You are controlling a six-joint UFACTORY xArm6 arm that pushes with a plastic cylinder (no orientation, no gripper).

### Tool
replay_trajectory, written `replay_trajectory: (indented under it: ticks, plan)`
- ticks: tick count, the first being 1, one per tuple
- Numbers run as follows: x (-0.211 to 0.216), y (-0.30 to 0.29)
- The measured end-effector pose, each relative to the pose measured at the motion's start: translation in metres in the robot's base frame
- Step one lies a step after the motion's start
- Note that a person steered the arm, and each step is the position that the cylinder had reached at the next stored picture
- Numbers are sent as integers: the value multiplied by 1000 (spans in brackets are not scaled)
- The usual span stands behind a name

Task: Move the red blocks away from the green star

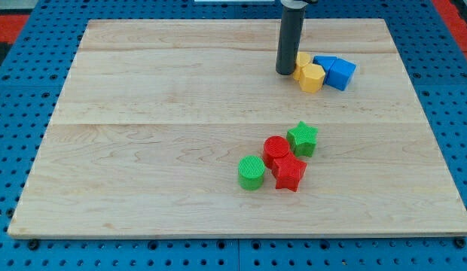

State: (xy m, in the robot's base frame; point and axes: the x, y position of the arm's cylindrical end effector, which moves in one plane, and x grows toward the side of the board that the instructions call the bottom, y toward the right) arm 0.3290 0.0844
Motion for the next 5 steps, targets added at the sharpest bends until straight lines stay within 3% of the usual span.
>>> replay_trajectory:
  ticks: [3, 5]
  plan:
    - [0, 0]
    - [6, -65]
